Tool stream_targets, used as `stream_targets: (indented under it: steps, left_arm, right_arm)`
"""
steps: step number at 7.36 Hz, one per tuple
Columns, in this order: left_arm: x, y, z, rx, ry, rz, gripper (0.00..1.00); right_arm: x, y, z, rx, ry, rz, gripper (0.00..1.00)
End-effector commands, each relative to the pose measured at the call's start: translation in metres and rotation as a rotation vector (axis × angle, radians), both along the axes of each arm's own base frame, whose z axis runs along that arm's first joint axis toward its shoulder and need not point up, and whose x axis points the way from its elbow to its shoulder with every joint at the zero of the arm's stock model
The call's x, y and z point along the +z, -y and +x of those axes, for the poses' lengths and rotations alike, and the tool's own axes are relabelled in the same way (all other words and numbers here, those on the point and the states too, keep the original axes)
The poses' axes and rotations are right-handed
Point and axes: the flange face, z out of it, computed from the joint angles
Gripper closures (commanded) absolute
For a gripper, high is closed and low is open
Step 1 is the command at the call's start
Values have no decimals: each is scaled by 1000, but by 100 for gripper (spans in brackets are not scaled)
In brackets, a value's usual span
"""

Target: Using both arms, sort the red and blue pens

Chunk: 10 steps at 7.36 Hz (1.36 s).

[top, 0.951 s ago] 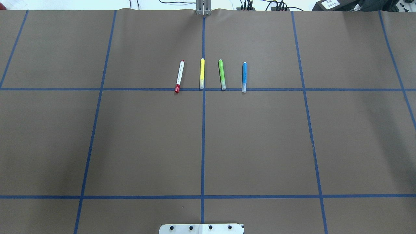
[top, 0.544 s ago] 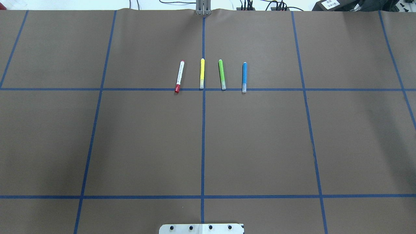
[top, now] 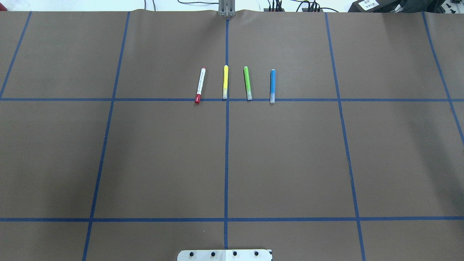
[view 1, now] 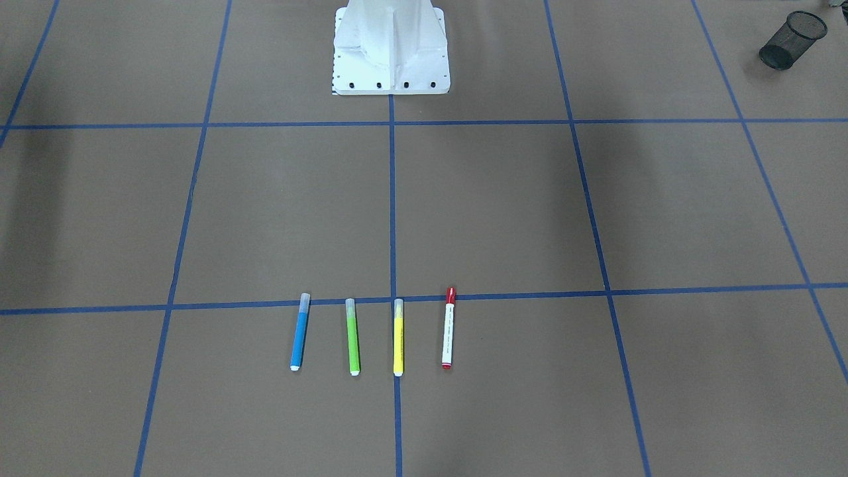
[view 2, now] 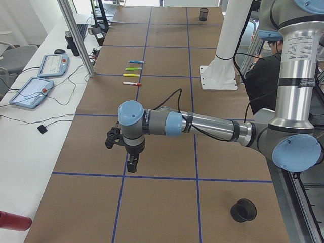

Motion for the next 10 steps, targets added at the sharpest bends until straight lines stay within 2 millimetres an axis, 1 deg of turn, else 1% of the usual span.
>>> stream_targets:
  steps: [1, 2, 3, 4, 5, 8, 10]
  left_arm:
    - [8, 0, 3, 1, -34, -24, 1]
    - [6, 0, 8, 7, -102, -26, 1]
    - [14, -6, 8, 12, -103, -34, 1]
    - [16, -9, 7, 10, -103, -28, 0]
    - [16, -10, 7, 10, -102, -10, 0]
    - [8, -9, 7, 7, -105, 19, 0]
    - [5, -6, 7, 7, -108, 28, 0]
  right_arm:
    - [-38, 21, -1, -6, 4, 88, 0]
    - [-43, 23, -2, -6, 13, 96, 0]
    - [-31, 25, -5, -5, 26, 66, 0]
    - [-23, 27, -6, -6, 35, 51, 0]
    - [-23, 24, -6, -12, 38, 55, 0]
    - [-15, 18, -6, -12, 39, 104, 0]
    - [-9, 14, -6, -9, 39, 93, 0]
